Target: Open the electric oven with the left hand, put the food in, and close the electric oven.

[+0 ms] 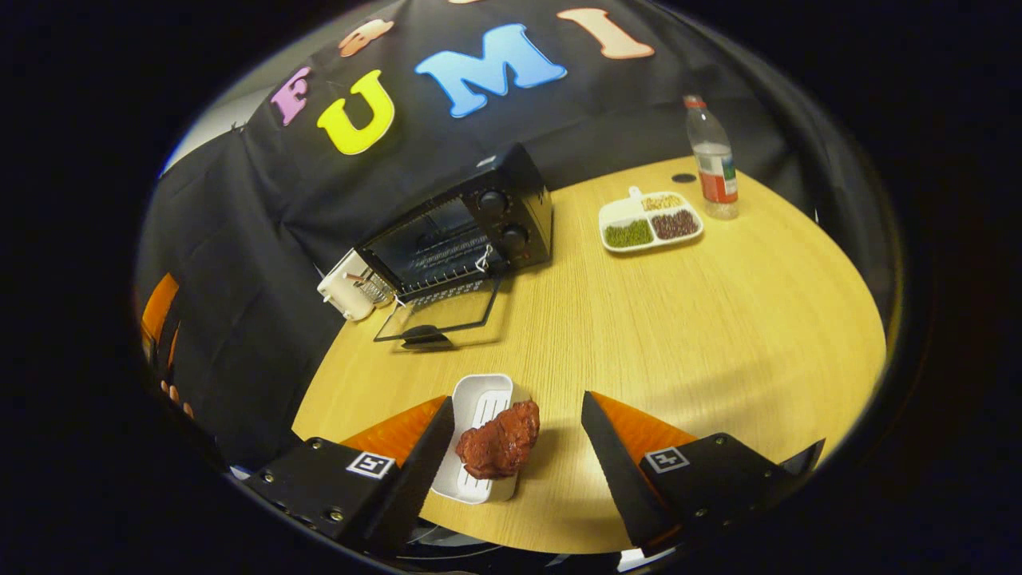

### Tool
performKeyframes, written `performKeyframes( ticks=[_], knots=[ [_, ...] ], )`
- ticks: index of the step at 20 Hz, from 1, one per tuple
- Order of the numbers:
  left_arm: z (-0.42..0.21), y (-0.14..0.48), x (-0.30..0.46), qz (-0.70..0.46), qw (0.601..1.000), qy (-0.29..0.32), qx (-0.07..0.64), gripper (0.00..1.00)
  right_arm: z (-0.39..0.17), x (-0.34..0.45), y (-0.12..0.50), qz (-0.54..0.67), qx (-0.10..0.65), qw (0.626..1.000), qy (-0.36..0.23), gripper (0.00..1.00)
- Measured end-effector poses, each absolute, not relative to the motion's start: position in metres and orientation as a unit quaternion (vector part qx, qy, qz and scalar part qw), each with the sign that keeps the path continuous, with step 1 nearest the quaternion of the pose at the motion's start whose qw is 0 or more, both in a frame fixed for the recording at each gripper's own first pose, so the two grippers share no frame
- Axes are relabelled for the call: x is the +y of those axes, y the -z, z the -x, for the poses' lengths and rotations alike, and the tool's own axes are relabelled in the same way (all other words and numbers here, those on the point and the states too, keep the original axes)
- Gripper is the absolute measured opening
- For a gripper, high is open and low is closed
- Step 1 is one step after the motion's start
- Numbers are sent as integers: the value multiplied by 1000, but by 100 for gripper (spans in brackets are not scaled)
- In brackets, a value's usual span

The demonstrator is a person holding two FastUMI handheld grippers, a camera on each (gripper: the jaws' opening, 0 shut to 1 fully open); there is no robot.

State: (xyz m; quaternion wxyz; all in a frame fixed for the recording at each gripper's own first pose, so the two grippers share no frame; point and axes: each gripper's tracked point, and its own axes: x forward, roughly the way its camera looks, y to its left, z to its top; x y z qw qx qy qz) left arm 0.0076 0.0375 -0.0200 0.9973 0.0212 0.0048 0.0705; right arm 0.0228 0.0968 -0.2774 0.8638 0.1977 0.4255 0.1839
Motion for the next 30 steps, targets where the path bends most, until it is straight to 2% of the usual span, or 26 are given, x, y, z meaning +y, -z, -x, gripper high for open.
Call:
performKeyframes(
  ticks=[1,3,4,5,6,8,9,11,21,22,23,30],
  knots=[
    [-5,20,42,-25,997,-74,5,100,-21,100,282,-216,440,852,-183,96],
    [-4,22,46,-33,996,-77,7,100,-17,107,291,-257,463,829,-180,84],
    [-6,23,49,-34,996,-78,9,100,-16,109,294,-274,473,819,-175,71],
    [-7,24,50,-33,996,-78,11,100,-17,111,297,-291,478,811,-170,63],
    [-9,25,51,-30,996,-77,13,100,-17,112,297,-309,484,802,-166,44],
    [-13,27,52,-25,997,-73,15,100,-16,119,292,-343,487,782,-184,24],
    [-15,26,53,-24,997,-72,13,100,-14,109,286,-346,485,783,-182,24],
    [-20,25,53,-25,997,-68,10,100,-19,118,283,-380,476,774,-173,10],
    [-54,28,56,-13,999,-41,5,100,-63,137,224,-388,405,808,-181,10],
    [-57,29,58,-16,999,-39,3,97,-70,144,219,-389,399,810,-184,10],
    [-61,31,59,-16,999,-35,3,100,-77,149,217,-388,393,813,-185,10],
    [-85,56,99,-9,999,-38,24,100,-134,198,212,-409,364,818,-177,10]
  ],
)
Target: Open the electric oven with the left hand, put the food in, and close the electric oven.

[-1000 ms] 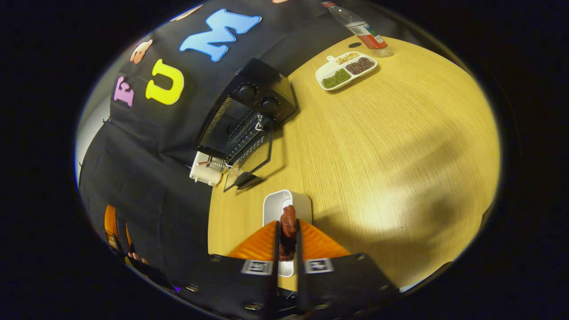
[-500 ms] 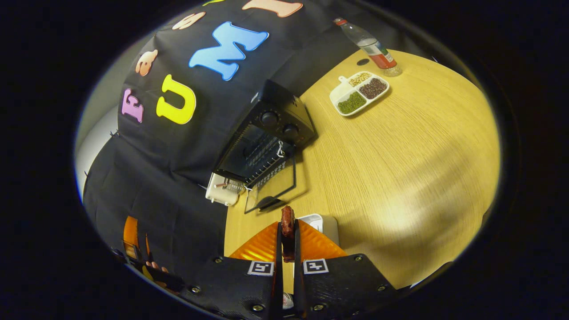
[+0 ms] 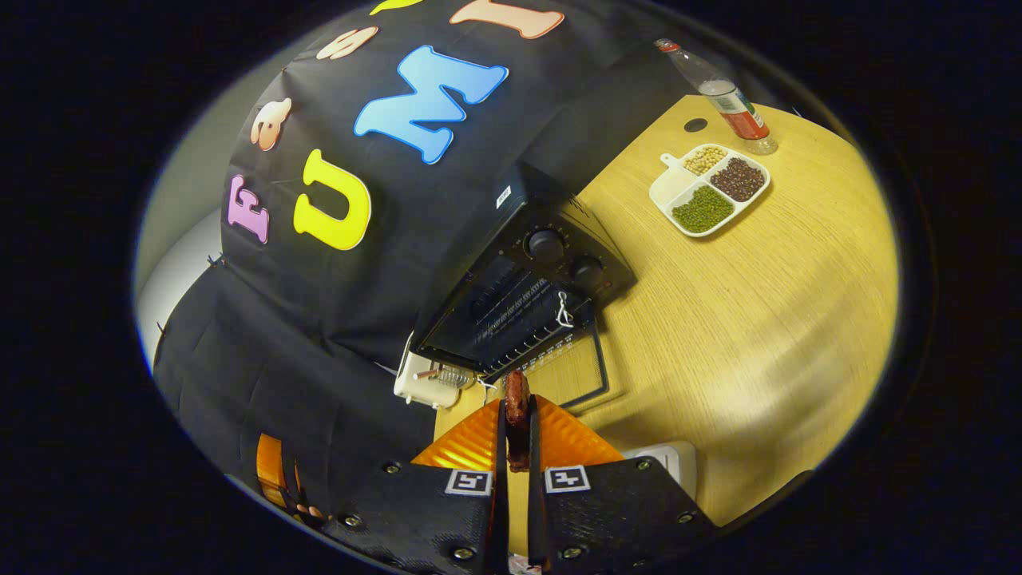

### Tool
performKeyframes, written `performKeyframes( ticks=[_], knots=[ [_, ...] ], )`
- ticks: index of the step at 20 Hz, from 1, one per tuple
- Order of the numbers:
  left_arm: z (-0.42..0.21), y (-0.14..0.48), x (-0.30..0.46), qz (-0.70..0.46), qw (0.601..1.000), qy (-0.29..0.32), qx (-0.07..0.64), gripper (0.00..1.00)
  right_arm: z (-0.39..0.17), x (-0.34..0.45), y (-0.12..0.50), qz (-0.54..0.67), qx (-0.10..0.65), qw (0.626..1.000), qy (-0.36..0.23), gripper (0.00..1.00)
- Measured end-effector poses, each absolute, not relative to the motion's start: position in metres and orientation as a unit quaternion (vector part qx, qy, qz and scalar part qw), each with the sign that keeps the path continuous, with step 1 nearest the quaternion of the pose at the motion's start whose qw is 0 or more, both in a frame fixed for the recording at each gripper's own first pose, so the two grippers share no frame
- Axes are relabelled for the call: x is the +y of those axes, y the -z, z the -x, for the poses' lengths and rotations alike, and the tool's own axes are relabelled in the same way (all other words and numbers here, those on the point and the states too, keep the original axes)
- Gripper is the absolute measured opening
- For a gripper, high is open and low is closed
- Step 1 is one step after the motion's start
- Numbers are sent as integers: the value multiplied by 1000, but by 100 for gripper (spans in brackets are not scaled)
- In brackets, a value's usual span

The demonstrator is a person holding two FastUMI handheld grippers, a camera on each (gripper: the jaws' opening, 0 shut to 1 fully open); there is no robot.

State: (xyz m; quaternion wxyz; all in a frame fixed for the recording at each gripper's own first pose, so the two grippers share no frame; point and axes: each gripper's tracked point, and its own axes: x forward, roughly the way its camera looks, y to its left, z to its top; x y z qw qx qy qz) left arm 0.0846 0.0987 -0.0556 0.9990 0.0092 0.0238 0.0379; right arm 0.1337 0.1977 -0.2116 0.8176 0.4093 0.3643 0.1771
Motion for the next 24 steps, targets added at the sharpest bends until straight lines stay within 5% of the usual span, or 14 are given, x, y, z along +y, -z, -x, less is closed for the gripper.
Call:
performKeyframes(
  ticks=[24],
  knots=[
    [-80,103,207,-54,986,-125,91,100,-281,309,258,-376,280,869,-162,10]
  ],
)
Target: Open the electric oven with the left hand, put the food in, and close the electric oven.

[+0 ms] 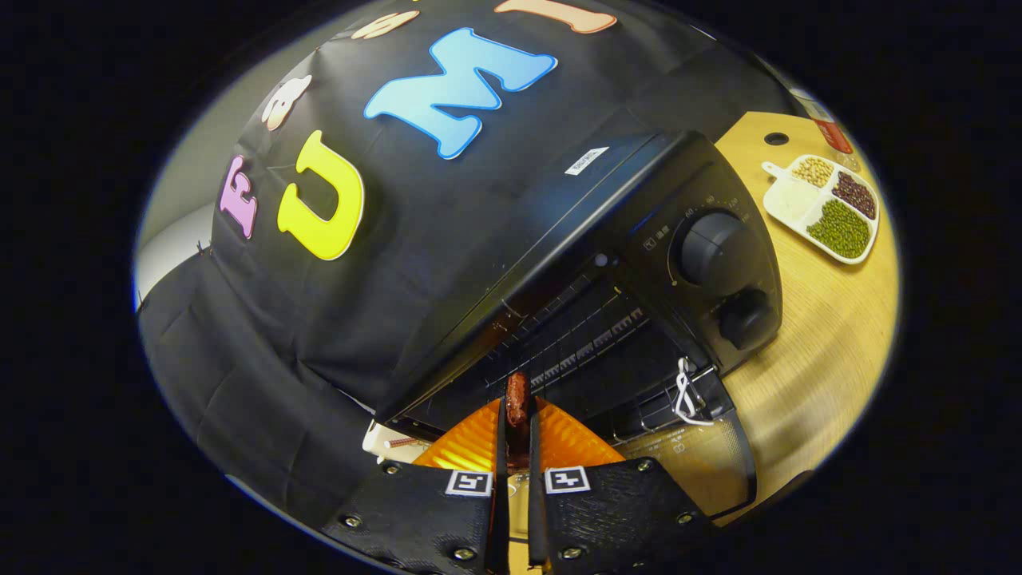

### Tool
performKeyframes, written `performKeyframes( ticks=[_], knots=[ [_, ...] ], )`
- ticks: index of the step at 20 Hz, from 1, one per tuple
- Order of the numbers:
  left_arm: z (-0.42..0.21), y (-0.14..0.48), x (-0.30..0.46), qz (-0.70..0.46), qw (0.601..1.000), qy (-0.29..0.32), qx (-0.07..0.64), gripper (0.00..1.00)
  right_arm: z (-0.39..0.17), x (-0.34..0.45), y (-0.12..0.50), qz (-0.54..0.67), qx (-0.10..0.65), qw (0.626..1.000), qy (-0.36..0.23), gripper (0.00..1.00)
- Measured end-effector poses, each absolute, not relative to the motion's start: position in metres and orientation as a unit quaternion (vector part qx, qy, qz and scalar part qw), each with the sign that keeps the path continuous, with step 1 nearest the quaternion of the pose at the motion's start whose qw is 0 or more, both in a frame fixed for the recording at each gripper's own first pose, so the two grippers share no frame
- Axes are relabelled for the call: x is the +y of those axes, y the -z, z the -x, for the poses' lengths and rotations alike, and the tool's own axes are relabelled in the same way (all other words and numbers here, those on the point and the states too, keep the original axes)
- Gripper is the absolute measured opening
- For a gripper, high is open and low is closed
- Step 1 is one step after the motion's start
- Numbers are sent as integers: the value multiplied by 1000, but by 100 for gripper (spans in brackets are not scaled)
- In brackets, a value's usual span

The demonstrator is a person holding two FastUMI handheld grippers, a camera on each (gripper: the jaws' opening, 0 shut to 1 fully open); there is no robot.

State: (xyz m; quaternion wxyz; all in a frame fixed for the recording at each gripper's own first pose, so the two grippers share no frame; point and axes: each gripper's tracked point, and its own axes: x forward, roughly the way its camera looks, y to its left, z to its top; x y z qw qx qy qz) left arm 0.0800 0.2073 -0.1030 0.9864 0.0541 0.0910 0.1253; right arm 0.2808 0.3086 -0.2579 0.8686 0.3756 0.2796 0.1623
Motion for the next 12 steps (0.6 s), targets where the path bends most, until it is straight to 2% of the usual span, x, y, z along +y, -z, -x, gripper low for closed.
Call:
performKeyframes(
  ticks=[2,3,4,5,6,7,8,12],
  knots=[
    [-80,106,203,-56,986,-125,96,97,-289,300,264,-357,273,883,-135,13],
    [-80,107,203,-59,986,-124,96,100,-294,293,268,-345,267,892,-120,7],
    [-81,108,200,-62,986,-122,97,91,-296,287,267,-338,260,898,-111,31],
    [-80,108,198,-65,986,-121,96,91,-297,282,266,-333,255,902,-105,43],
    [-80,107,195,-66,986,-119,96,91,-299,278,264,-329,250,905,-104,68],
    [-79,107,192,-65,986,-118,96,91,-299,275,259,-326,244,907,-105,65],
    [-79,108,189,-61,987,-115,97,91,-298,270,260,-319,244,910,-102,86],
    [-88,118,173,-41,990,-98,97,91,-279,260,241,-276,227,926,-119,98]
  ],
)
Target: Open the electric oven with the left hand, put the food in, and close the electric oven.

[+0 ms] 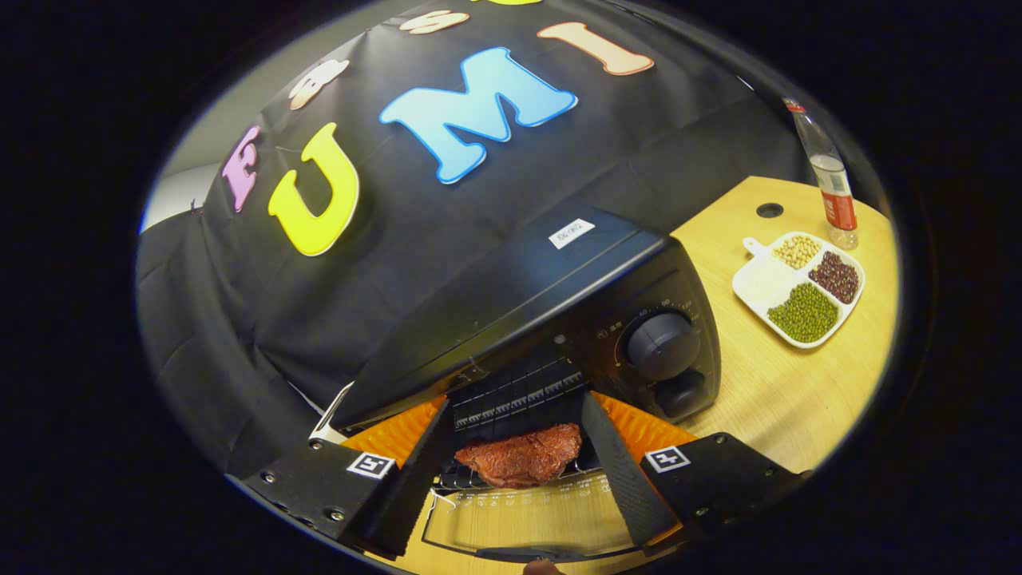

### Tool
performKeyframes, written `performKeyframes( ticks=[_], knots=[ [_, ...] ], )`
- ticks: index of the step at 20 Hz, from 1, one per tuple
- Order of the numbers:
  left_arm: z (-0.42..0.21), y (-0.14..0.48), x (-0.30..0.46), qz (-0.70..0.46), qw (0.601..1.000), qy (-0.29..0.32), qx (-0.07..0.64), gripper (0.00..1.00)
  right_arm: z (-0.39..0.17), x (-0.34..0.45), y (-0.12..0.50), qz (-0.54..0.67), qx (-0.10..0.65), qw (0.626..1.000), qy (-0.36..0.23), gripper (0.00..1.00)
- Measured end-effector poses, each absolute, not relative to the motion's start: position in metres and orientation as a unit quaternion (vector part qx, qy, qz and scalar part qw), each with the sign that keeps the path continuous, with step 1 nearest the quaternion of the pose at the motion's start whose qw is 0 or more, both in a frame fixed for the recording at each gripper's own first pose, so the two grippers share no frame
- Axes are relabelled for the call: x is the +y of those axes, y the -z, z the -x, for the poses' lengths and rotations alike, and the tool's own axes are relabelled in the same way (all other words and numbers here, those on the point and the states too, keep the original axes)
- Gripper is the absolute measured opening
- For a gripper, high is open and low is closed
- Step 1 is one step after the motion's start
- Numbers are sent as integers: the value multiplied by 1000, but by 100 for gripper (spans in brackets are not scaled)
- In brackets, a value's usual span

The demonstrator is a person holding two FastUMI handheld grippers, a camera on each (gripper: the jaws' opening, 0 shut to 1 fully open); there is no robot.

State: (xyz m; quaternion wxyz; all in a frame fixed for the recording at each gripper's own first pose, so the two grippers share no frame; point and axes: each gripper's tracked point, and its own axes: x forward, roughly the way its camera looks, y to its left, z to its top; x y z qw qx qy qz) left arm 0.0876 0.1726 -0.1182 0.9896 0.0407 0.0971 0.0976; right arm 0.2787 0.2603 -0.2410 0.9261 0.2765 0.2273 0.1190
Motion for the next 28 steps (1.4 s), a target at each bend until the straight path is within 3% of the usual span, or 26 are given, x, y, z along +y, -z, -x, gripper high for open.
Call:
performKeyframes(
  ticks=[6,11,17,28],
  knots=[
    [-105,139,126,-27,994,-36,101,91,-247,218,175,-197,147,959,-141,98],
    [-113,188,73,-8,989,23,145,100,-208,174,131,-125,89,979,-134,98],
    [-114,261,6,3,974,84,212,100,-160,122,116,-80,68,990,-93,97],
    [-117,379,-55,3,932,109,346,98,-111,17,93,-23,44,998,30,98]
  ],
)
